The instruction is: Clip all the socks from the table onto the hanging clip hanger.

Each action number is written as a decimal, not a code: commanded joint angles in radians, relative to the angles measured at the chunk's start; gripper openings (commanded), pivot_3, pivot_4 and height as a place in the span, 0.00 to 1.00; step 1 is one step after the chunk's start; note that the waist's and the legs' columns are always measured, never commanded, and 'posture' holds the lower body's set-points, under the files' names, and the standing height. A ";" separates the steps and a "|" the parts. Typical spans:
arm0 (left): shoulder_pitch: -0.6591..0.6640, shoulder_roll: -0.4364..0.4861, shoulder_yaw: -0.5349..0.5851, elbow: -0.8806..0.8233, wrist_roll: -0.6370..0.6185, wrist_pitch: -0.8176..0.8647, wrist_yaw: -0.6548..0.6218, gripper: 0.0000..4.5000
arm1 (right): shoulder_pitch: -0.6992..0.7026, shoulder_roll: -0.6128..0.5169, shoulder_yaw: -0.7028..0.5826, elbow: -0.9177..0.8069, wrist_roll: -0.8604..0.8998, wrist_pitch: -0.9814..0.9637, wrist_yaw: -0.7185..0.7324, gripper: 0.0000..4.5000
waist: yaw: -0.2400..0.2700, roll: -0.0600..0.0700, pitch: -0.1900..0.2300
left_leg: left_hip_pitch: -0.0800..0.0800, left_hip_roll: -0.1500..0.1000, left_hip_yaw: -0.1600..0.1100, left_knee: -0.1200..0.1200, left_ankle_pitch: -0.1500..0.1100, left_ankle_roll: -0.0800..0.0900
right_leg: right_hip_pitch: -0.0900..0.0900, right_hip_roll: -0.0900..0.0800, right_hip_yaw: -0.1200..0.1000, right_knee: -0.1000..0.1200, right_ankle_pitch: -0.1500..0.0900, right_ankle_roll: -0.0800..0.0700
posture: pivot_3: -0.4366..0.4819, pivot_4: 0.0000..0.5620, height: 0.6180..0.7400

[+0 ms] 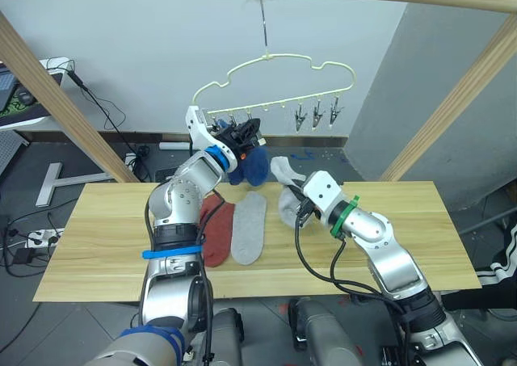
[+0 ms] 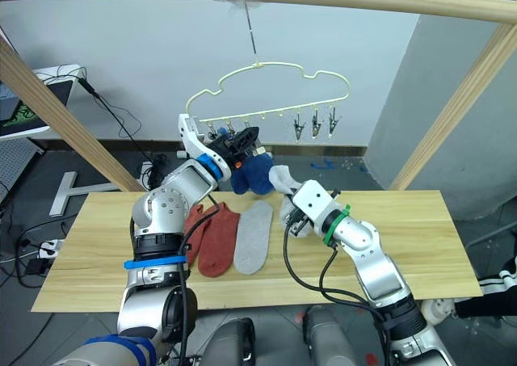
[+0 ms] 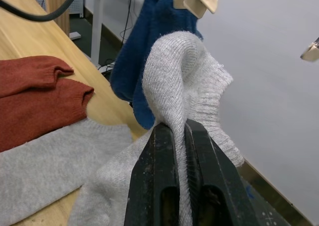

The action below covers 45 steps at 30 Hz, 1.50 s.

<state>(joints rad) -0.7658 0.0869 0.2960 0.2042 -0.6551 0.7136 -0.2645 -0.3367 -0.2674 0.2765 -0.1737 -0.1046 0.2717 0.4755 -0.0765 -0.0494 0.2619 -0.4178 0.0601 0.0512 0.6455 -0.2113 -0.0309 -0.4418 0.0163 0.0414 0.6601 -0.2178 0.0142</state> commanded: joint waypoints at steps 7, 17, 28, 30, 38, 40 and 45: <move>0.013 -0.010 -0.004 -0.043 -0.022 0.021 0.035 0.04 | -0.062 0.031 0.002 0.041 0.016 -0.026 0.007 0.00 | -0.007 -0.001 -0.001 | 0.001 0.000 0.000 0.000 0.000 0.000 | 0.000 0.000 0.000 0.002 0.000 0.000 | 0.36 0.33 1.00; 0.057 0.003 -0.003 -0.127 -0.059 0.071 0.048 0.04 | -0.168 0.122 0.017 0.125 0.012 -0.064 -0.010 0.00 | -0.004 -0.001 -0.001 | 0.001 0.000 -0.001 0.000 0.000 0.000 | 0.000 0.000 0.000 0.002 0.000 0.000 | 0.41 0.36 1.00; 0.079 0.024 0.009 -0.165 -0.060 0.072 0.069 0.11 | -0.194 0.151 0.025 0.124 0.011 -0.057 -0.008 0.00 | 0.002 -0.001 -0.001 | 0.001 0.001 -0.001 0.000 0.000 0.000 | 0.000 0.000 0.000 0.002 0.000 0.000 | 0.45 0.39 1.00; 0.085 0.030 0.016 -0.175 -0.064 0.072 0.072 0.26 | -0.195 0.148 0.026 0.132 0.009 -0.060 -0.003 0.00 | 0.003 -0.001 -0.001 | 0.001 0.001 -0.001 0.000 0.000 0.000 | 0.000 0.000 0.000 0.002 0.000 0.000 | 0.45 0.39 1.00; 0.139 0.085 0.069 -0.322 -0.213 0.208 0.069 0.86 | -0.199 0.168 0.021 0.167 0.042 -0.056 0.014 0.00 | 0.019 -0.001 -0.001 | 0.000 0.001 -0.001 0.000 0.000 0.000 | 0.000 0.000 0.000 0.002 0.000 0.000 | 0.50 0.41 1.00; 0.174 0.116 0.096 -0.402 -0.303 0.281 0.073 1.00 | -0.195 0.183 0.015 0.182 0.062 -0.048 0.024 0.00 | 0.019 -0.001 -0.001 | 0.000 0.002 -0.001 -0.001 0.000 0.000 | -0.001 0.000 0.001 0.002 0.000 0.000 | 0.50 0.41 1.00; 0.329 0.271 0.069 -0.574 -0.329 0.413 0.102 1.00 | -0.182 0.219 -0.034 0.241 0.123 0.019 0.010 0.25 | 0.029 -0.001 -0.001 | 0.001 0.003 -0.005 -0.001 0.000 0.000 | -0.001 0.000 0.000 0.003 0.000 -0.001 | 0.56 0.42 1.00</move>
<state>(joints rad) -0.4661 0.3349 0.3705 -0.3003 -0.9683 1.0834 -0.1792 -0.5248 -0.0565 0.2718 0.0648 -0.0155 0.2665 0.4941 -0.0472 -0.0503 0.2610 -0.4166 0.0628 0.0445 0.6439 -0.2113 -0.0309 -0.4427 0.0158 0.0417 0.6631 -0.2180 0.0134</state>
